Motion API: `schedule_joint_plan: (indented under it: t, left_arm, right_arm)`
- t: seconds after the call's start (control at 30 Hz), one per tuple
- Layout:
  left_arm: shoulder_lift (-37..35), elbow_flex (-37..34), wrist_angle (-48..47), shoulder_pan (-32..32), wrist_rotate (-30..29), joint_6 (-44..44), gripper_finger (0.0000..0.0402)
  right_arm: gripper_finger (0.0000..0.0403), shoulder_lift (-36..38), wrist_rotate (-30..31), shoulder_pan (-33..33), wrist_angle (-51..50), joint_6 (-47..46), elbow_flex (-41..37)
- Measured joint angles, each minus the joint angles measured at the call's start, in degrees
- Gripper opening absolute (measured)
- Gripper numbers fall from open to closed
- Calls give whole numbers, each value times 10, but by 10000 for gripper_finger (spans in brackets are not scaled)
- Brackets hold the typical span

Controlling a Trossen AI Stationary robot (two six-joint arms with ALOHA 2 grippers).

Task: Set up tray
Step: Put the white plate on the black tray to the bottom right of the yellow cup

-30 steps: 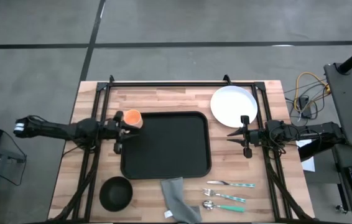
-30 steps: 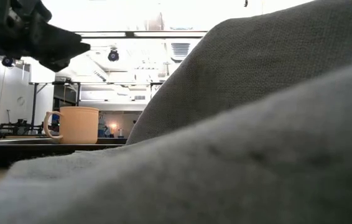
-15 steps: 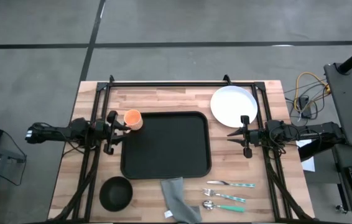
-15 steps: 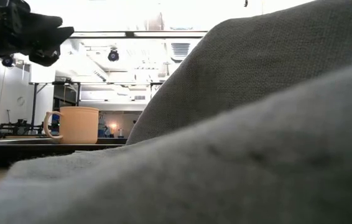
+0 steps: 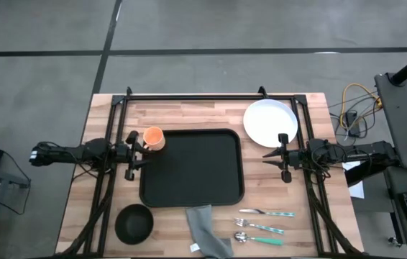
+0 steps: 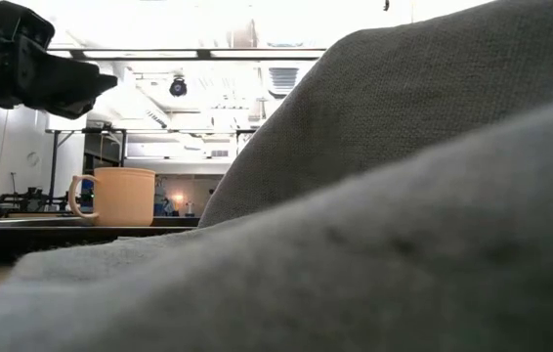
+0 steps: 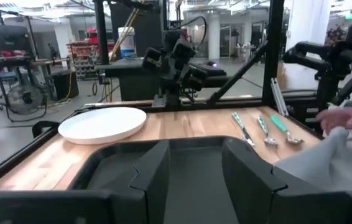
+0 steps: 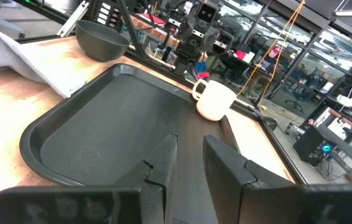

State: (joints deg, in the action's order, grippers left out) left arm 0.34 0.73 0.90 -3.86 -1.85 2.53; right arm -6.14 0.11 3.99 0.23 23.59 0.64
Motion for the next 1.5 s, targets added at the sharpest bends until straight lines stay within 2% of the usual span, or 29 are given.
schedule_joint_plan:
  t: [0.77,1.0,1.2,1.33,1.5]
  left_arm:
    - [52,0,0,0,0,-2,128]
    - [81,0,0,0,0,-3,128]
    - [105,0,0,0,0,-3,128]
    - [122,0,0,0,0,-3,128]
    - [142,0,0,0,0,-3,128]
  right_arm:
    - [68,0,-3,0,25,-29,0]
    - [68,-1,-6,0,135,-202,0]
    - [68,-2,15,0,186,-147,0]
    - [71,-12,71,0,66,-153,44]
    - [99,-66,163,0,-125,-222,124]
